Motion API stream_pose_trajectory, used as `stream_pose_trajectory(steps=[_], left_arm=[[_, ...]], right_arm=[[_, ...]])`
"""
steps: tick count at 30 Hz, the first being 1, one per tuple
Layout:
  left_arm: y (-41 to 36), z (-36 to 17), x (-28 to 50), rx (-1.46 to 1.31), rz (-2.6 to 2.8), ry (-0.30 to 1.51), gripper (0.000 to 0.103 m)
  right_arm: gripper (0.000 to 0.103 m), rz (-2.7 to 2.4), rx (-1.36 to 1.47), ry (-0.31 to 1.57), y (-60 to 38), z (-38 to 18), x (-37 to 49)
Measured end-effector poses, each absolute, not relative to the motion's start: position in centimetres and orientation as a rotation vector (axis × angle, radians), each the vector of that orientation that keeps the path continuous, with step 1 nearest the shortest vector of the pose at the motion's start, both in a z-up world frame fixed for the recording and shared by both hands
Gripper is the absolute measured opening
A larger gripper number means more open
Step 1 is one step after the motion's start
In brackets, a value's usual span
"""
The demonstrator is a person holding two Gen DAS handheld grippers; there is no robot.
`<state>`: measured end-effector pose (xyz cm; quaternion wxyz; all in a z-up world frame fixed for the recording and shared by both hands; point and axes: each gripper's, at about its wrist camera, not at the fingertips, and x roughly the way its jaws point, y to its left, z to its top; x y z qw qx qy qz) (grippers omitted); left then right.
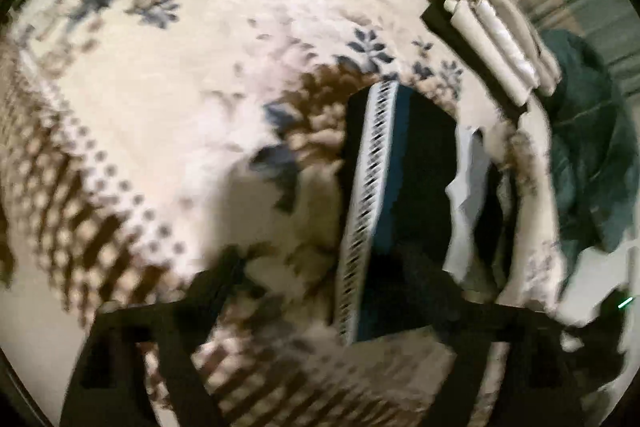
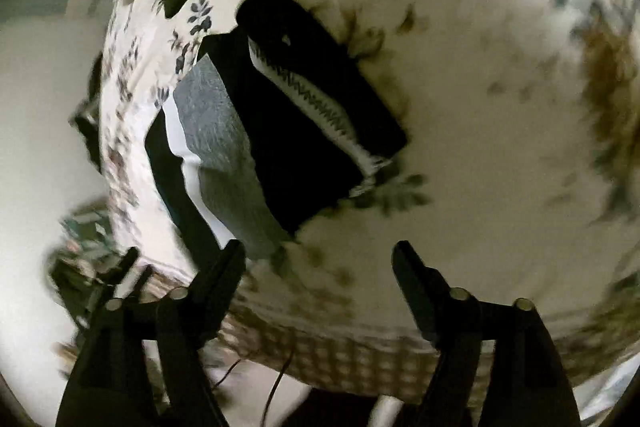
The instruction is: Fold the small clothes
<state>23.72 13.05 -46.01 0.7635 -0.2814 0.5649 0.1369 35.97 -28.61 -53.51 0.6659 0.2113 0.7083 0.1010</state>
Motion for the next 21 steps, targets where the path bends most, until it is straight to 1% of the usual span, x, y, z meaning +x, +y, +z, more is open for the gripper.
stream_pose_trajectory(steps=[1, 3, 4, 5, 7, 8, 9, 10, 11, 12, 14, 16, 17, 20, 21], left_arm=[[12.7, -46.4, 23.5, -0.554, 0.322, 1.237, 0.103], [12.6, -48.3, 22.9, -0.471, 0.374, 1.274, 0.103], [12.7, -50.4, 22.9, -0.458, 0.4, 1.299, 0.103], [13.2, -51.3, 21.9, -0.458, 0.412, 1.309, 0.103], [13.7, -55.5, 22.0, -0.471, 0.455, 1.37, 0.103], [14.0, -57.5, 22.1, -0.478, 0.472, 1.4, 0.103], [14.3, -58.8, 22.1, -0.489, 0.483, 1.414, 0.103], [14.6, -59.4, 22.2, -0.505, 0.485, 1.399, 0.103], [14.8, -59.8, 22.4, -0.512, 0.487, 1.388, 0.103], [15.0, -60.1, 22.6, -0.52, 0.49, 1.387, 0.103], [15.3, -60.6, 23.0, -0.529, 0.5, 1.391, 0.103], [15.3, -60.8, 23.1, -0.518, 0.505, 1.383, 0.103], [15.4, -60.9, 23.2, -0.521, 0.506, 1.379, 0.103], [15.7, -60.8, 23.3, -0.522, 0.482, 1.413, 0.103], [16.0, -60.2, 23.5, -0.531, 0.47, 1.436, 0.103]], right_arm=[[0.088, 0.227, 0.408, 1.579, -28.8, -52.8, 36.7], [0.088, 0.243, 0.332, 1.544, -27.6, -52.8, 39.1], [0.088, 0.25, 0.293, 1.512, -26.4, -53.0, 40.8], [0.088, 0.259, 0.244, 1.463, -25.3, -54.0, 43.3], [0.088, 0.287, 0.206, 1.387, -23.2, -56.1, 47.0], [0.088, 0.307, 0.204, 1.388, -21.7, -57.6, 48.6], [0.088, 0.327, 0.218, 1.428, -20.7, -59.6, 50.2], [0.076, 0.343, 0.248, 1.478, -20.2, -61.1, 51.3], [0.054, 0.348, 0.304, 1.529, -20.0, -62.5, 52.2], [0.01, 0.336, 0.342, 1.546, -20.1, -63.0, 52.6], [0.009, 0.305, 0.429, 1.466, -21.6, -61.5, 52.5], [0.009, 0.257, 0.454, 1.396, -23.8, -59.8, 52.1], [0.009, 0.24, 0.46, 1.405, -24.4, -59.9, 52.1], [0.012, 0.233, 0.375, 1.575, -24.7, -62.0, 53.2], [0.021, 0.231, 0.33, 1.587, -24.5, -61.5, 53.7]])
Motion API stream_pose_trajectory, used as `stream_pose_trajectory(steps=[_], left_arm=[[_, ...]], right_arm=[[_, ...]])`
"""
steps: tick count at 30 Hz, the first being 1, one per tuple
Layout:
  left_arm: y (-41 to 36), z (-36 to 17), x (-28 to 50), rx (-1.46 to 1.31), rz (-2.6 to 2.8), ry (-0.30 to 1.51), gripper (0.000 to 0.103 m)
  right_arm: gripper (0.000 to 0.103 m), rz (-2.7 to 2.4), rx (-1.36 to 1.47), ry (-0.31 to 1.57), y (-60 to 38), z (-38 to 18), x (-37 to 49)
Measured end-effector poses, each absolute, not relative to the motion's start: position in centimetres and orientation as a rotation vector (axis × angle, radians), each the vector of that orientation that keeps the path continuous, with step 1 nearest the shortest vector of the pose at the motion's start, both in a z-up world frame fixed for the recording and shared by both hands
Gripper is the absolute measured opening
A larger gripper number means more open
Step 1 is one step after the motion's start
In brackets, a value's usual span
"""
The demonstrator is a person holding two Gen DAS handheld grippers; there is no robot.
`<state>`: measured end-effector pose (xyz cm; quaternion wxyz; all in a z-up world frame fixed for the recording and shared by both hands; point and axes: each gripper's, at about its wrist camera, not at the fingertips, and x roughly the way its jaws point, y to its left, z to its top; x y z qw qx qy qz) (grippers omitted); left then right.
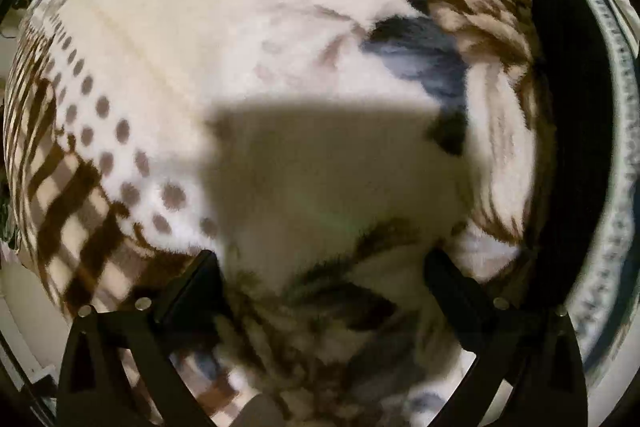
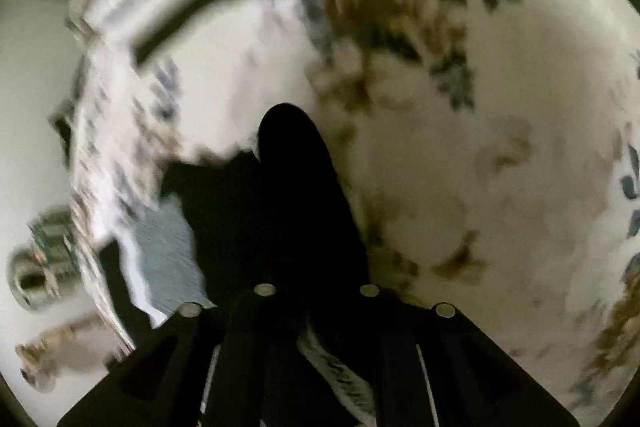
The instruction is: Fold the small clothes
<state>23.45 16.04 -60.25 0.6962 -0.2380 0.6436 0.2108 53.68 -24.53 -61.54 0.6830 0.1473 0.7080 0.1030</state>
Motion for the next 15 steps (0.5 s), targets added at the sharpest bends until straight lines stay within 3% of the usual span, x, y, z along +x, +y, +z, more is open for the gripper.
stream_pose_trajectory(steps=[2, 4, 5, 8, 13, 14, 15], left_arm=[[16.6, -58.2, 23.2, -0.529, 0.487, 1.394, 0.103], [17.1, -55.9, 23.4, -0.522, 0.495, 1.34, 0.103], [17.3, -54.9, 23.7, -0.52, 0.495, 1.313, 0.103], [18.0, -51.8, 26.5, -0.528, 0.459, 1.224, 0.103], [17.7, -52.7, 35.5, -0.601, 0.275, 1.173, 0.103], [17.0, -53.5, 37.4, -0.596, 0.239, 1.196, 0.101], [16.4, -54.4, 39.1, -0.593, 0.197, 1.215, 0.091]], right_arm=[[0.03, 0.258, 0.254, 1.495, -23.9, -58.5, 54.6], [0.067, 0.378, 0.165, 1.364, -22.0, -54.2, 55.5], [0.073, 0.46, 0.105, 1.339, -20.5, -53.1, 55.9], [0.075, 0.512, -0.125, 1.414, -16.8, -54.3, 57.7], [0.076, 0.395, -0.048, 1.593, -19.2, -60.3, 60.0], [0.076, 0.371, 0.003, 1.638, -20.2, -61.8, 60.0], [0.074, 0.368, 0.052, 1.655, -20.9, -62.6, 59.7]])
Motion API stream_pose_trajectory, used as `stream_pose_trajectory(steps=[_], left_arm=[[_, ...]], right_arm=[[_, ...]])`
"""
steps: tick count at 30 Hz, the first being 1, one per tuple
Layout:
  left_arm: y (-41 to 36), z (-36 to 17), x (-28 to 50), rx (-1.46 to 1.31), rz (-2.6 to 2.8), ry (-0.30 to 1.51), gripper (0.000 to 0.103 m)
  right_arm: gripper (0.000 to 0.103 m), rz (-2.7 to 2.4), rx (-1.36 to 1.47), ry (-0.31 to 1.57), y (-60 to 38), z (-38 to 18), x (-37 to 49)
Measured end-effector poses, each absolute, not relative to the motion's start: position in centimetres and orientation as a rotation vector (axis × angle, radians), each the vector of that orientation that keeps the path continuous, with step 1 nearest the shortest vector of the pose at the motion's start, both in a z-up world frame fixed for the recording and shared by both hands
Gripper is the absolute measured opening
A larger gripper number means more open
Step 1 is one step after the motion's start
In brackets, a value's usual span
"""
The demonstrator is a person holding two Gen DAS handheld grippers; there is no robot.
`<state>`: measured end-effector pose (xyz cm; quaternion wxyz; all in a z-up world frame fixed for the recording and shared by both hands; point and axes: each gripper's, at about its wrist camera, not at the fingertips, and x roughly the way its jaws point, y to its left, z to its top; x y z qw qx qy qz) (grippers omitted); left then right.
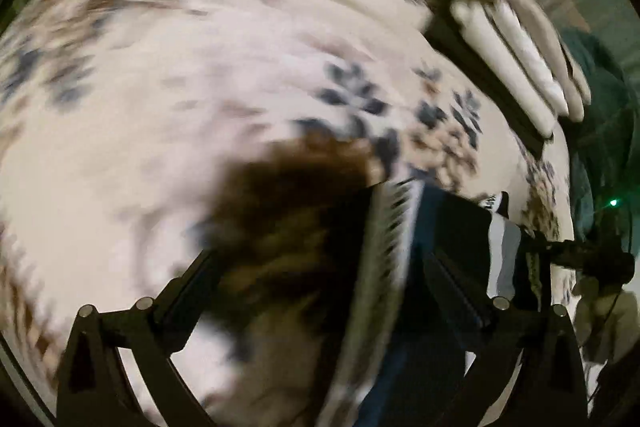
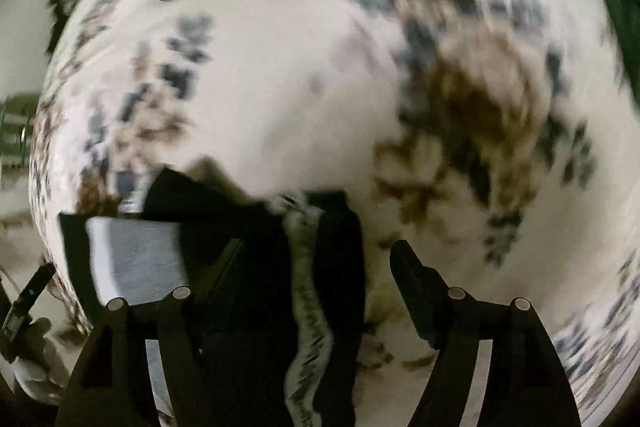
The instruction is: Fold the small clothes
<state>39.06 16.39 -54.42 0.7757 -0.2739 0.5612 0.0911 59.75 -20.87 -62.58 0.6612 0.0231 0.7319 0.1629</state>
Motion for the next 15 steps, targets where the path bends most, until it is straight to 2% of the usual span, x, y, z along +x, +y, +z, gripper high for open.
stream_pose_trajectory(steps=[1, 2, 3, 4, 7, 10, 15], left_arm=[[15.8, -55.0, 40.3, -0.592, 0.16, 1.215, 0.047], [15.1, -54.8, 41.0, -0.586, 0.142, 1.218, 0.025], [14.8, -54.9, 41.8, -0.554, 0.155, 1.217, 0.024], [14.9, -54.4, 41.8, -0.556, 0.151, 1.177, 0.019], [15.5, -51.9, 40.6, -0.62, 0.146, 1.115, 0.018], [16.3, -51.7, 40.4, -0.651, 0.149, 1.116, 0.018], [17.4, -54.3, 43.0, -0.696, 0.188, 1.154, 0.017]], right_arm=[[0.054, 0.373, 0.085, 1.653, -21.2, -62.9, 59.5], [0.03, 0.381, 0.142, 1.636, -21.9, -62.8, 59.1], [0.008, 0.387, 0.172, 1.617, -22.3, -62.4, 58.8], [0.008, 0.384, 0.19, 1.572, -22.8, -61.7, 58.5], [0.007, 0.39, 0.224, 1.434, -24.3, -57.7, 57.9], [0.007, 0.399, 0.265, 1.337, -25.1, -54.6, 58.4], [0.007, 0.351, 0.254, 1.356, -23.3, -56.5, 61.0]])
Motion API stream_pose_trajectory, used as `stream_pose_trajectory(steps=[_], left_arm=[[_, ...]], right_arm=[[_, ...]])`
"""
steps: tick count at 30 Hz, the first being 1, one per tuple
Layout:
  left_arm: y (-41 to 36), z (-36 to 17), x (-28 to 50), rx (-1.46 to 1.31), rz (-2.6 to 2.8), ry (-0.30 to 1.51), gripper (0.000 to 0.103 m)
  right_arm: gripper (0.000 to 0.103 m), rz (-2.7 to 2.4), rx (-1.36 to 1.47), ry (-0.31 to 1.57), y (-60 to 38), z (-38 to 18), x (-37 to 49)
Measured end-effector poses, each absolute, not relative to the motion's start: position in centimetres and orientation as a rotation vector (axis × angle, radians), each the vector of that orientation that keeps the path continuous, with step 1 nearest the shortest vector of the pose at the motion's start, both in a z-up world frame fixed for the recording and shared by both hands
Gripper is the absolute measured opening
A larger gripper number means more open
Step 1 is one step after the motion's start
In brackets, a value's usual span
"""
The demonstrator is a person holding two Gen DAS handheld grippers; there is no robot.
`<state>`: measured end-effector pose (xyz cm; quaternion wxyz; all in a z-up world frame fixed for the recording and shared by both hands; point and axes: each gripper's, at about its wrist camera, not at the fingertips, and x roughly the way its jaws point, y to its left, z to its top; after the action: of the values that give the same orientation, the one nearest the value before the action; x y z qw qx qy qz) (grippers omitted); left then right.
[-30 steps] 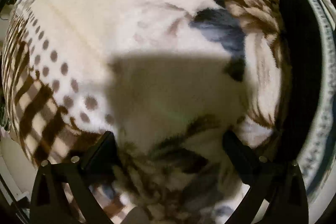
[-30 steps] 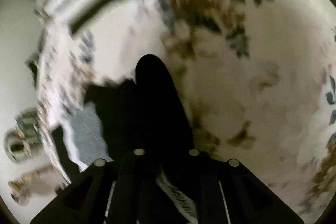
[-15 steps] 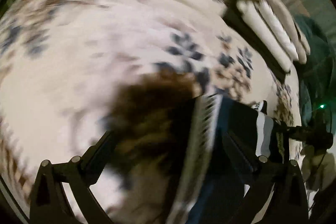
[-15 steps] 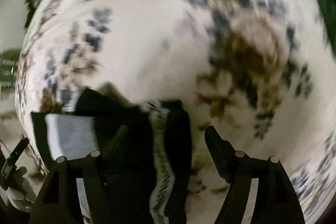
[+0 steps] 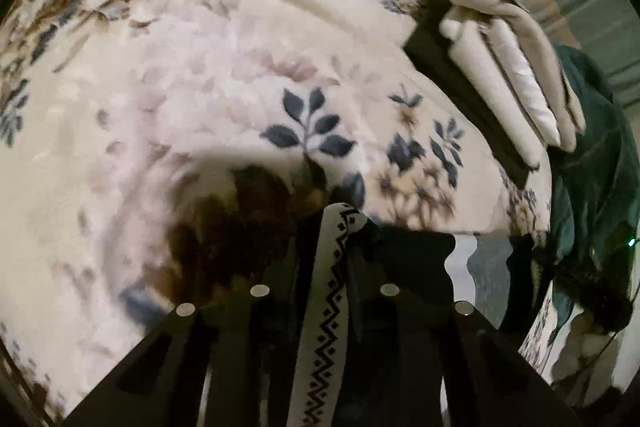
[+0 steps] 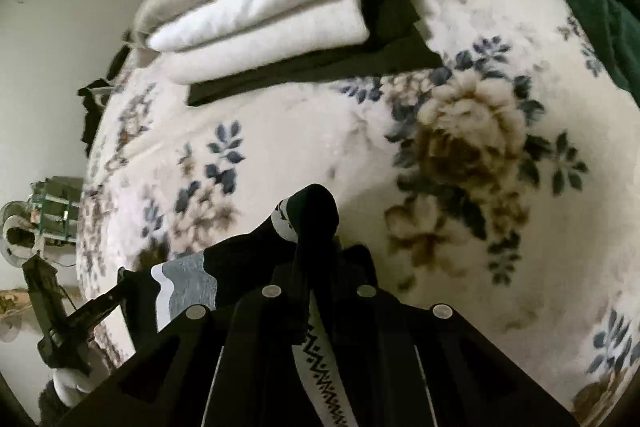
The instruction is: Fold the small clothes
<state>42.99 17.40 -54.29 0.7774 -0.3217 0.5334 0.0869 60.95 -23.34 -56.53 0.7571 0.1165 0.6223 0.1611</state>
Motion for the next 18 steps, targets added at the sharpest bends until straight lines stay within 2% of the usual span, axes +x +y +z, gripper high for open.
stream_pose_trajectory(steps=[3, 5, 6, 7, 8, 10, 12, 14, 15, 16, 17, 18], left_arm=[[18.1, -56.3, 44.2, -0.719, 0.175, 1.221, 0.021], [18.5, -56.3, 43.7, -0.749, 0.15, 1.228, 0.032], [18.7, -55.9, 43.2, -0.744, 0.141, 1.224, 0.036], [19.0, -55.3, 42.3, -0.741, 0.138, 1.22, 0.049], [19.1, -54.7, 41.3, -0.743, 0.136, 1.211, 0.059], [19.1, -53.9, 39.0, -0.761, 0.135, 1.191, 0.061], [18.6, -53.6, 36.8, -0.766, 0.138, 1.203, 0.061], [17.5, -53.9, 35.3, -0.76, 0.14, 1.224, 0.061], [16.9, -54.0, 34.6, -0.755, 0.132, 1.236, 0.061], [16.3, -54.1, 34.3, -0.748, 0.126, 1.246, 0.061], [15.7, -54.2, 33.8, -0.736, 0.123, 1.257, 0.061], [15.2, -54.3, 33.6, -0.728, 0.118, 1.264, 0.061]], right_arm=[[0.008, 0.334, 0.215, 1.463, -22.4, -60.2, 62.5], [0.024, 0.317, 0.247, 1.574, -23.2, -62.0, 62.4], [0.037, 0.313, 0.262, 1.586, -23.8, -62.0, 62.1], [0.048, 0.324, 0.297, 1.583, -24.8, -61.6, 61.4], [0.054, 0.348, 0.356, 1.583, -26.3, -61.1, 60.2], [0.071, 0.373, 0.451, 1.61, -28.5, -60.9, 57.7], [0.083, 0.353, 0.542, 1.677, -30.3, -62.1, 54.6], [0.083, 0.381, 0.655, 1.782, -30.8, -64.6, 50.9], [0.074, 0.405, 0.7, 1.788, -30.8, -65.4, 49.3], [0.033, 0.418, 0.718, 1.76, -30.7, -65.4, 48.1], [0.01, 0.41, 0.717, 1.739, -30.8, -65.1, 47.2], [0.005, 0.4, 0.732, 1.713, -31.2, -64.6, 46.5]])
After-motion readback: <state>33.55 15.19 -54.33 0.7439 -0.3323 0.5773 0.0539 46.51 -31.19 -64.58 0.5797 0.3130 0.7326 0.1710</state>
